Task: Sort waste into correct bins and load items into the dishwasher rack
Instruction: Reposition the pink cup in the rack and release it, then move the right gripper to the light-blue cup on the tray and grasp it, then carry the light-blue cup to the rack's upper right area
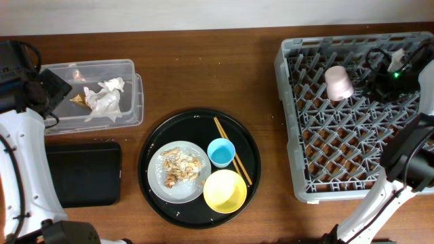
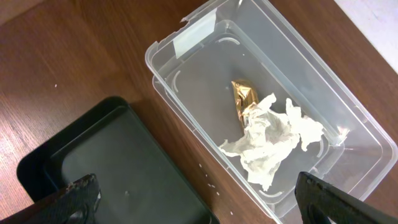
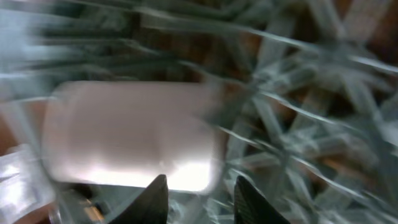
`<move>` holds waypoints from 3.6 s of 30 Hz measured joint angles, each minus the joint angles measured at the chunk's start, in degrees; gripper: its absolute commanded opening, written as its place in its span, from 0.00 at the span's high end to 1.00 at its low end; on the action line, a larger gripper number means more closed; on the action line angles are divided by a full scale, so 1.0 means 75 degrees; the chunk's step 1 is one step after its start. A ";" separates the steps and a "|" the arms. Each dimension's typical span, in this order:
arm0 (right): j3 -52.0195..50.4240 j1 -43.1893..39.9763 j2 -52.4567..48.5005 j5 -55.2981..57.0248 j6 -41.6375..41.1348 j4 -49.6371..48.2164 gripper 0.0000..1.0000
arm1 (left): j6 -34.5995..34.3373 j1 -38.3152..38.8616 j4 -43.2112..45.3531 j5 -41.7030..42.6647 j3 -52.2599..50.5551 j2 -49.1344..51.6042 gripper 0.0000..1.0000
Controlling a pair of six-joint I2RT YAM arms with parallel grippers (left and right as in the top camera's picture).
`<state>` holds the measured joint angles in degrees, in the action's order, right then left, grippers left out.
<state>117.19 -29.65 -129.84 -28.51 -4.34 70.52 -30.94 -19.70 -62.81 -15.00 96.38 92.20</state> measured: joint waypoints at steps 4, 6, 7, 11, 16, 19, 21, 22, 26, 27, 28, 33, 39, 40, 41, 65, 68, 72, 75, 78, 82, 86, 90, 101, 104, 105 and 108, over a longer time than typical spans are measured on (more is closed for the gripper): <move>0.0723 0.0047 0.0076 0.1448 -0.0612 0.0527 0.64 | 0.0000 0.0000 0.0003 0.0003 0.0000 0.0000 0.01; 0.0889 0.0061 0.0259 0.1760 -0.0801 0.0644 0.64 | 0.0000 0.0000 0.0003 0.0000 0.0000 0.0000 0.01; 0.0938 0.0064 0.0367 0.1839 -0.0833 0.0656 0.64 | 0.0000 0.0000 0.0003 0.0000 0.0000 0.0000 0.01; 0.1087 0.0303 0.1204 0.2098 -0.0944 0.0656 0.73 | 0.0000 0.0000 0.0003 0.0000 0.0000 0.0000 0.01; 0.1227 0.1137 0.1600 0.2226 -0.0405 0.0632 0.96 | 0.0000 0.0000 0.0003 0.0003 0.0000 0.0000 0.01; 0.1227 0.1603 0.1367 0.2320 -0.0195 0.0629 0.96 | 0.0000 0.0000 0.0003 0.0003 0.0000 0.0000 0.01; 0.1227 0.1827 0.1032 0.2381 -0.0122 0.0629 0.96 | 0.0000 0.0000 0.0003 0.0003 0.0000 0.0000 0.01; 0.1227 0.1886 0.0796 0.2407 -0.0079 0.0629 0.96 | 0.0000 0.0000 0.0003 0.0003 0.0000 0.0000 0.01; 0.1224 0.1909 -0.0038 0.2477 0.0000 0.0574 0.96 | 0.0000 0.0000 0.0000 0.0003 0.0000 0.0000 0.01; 0.1224 0.1909 -0.0146 0.2401 0.0006 0.0463 0.96 | 0.0000 0.0000 0.0003 0.0003 0.0000 0.0000 0.01; 0.1224 0.1909 -0.0169 0.2416 0.0020 0.0370 0.96 | 0.0000 0.0000 0.0003 0.0003 0.0000 0.0000 0.00; 0.1224 0.1915 -0.0169 0.2538 0.0041 0.0277 0.96 | 0.0000 0.0000 0.0003 0.0003 0.0000 0.0000 0.01; 0.1294 0.1941 -0.0152 0.3372 -0.0367 0.0420 0.96 | 0.0000 0.0000 0.0003 0.0000 0.0000 0.0000 0.01; 0.1297 0.1935 -0.0134 0.3625 -0.0446 0.0510 0.96 | 0.0000 0.0000 0.0003 0.0003 0.0000 0.0000 0.01; 0.1288 0.1920 -0.0134 0.3791 -0.0507 0.0554 0.96 | 0.0000 0.0000 0.0003 0.0003 0.0000 0.0000 0.01; 0.1265 0.5281 0.2320 -0.0192 0.1154 0.2614 0.17 | 0.0000 0.0000 0.0003 0.0003 0.0000 0.0000 0.01; 0.1236 0.6464 0.2174 -0.0064 0.1221 0.3066 0.13 | 0.0000 0.0000 0.0003 0.0003 0.0000 0.0000 0.01; 0.1061 0.7726 0.2145 0.0332 0.1244 0.2964 0.01 | 0.0000 0.0000 0.0003 0.0003 0.0000 0.0000 0.01; 0.0708 0.8734 0.2145 0.0994 0.0988 0.2629 0.17 | 0.0000 0.0000 0.0003 0.0003 0.0000 0.0000 0.01; 0.0207 0.9314 0.2145 0.1486 0.0507 0.1988 0.31 | 0.0003 0.0000 0.0006 0.0000 0.0000 0.0000 0.01; -0.0781 0.9754 0.2142 0.1818 -0.0061 0.0947 0.41 | 0.0000 0.0000 0.0003 0.0003 0.0000 0.0000 0.01; -0.1731 0.9981 0.2124 0.1941 -0.0344 0.0105 0.47 | 0.0000 0.0000 0.0003 0.0003 0.0000 0.0000 0.01; -0.2311 1.0025 0.2110 0.2349 -0.0784 -0.0361 0.48 | 0.0000 0.0000 0.0003 0.0003 0.0000 0.0000 0.01; -0.3375 1.0025 0.2104 0.3139 -0.1411 -0.1180 0.56 | 0.0003 0.0000 0.0000 0.0003 0.0000 0.0000 0.01; -0.3599 1.0025 0.2104 0.3142 -0.1518 -0.1297 0.64 | 0.0000 0.0000 0.0003 0.0003 0.0000 0.0000 0.01; -0.3614 1.0025 0.2104 0.3139 -0.1588 -0.1300 0.68 | 0.0000 0.0000 0.0003 0.0003 0.0000 0.0000 0.01; -0.3614 1.0025 0.2104 0.3142 -0.1620 -0.1335 0.73 | 0.0000 0.0000 0.0003 0.0003 0.0000 0.0000 0.01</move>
<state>90.08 45.54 -114.06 -4.95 -16.49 60.51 -30.94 -19.70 -62.78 -14.98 96.38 92.20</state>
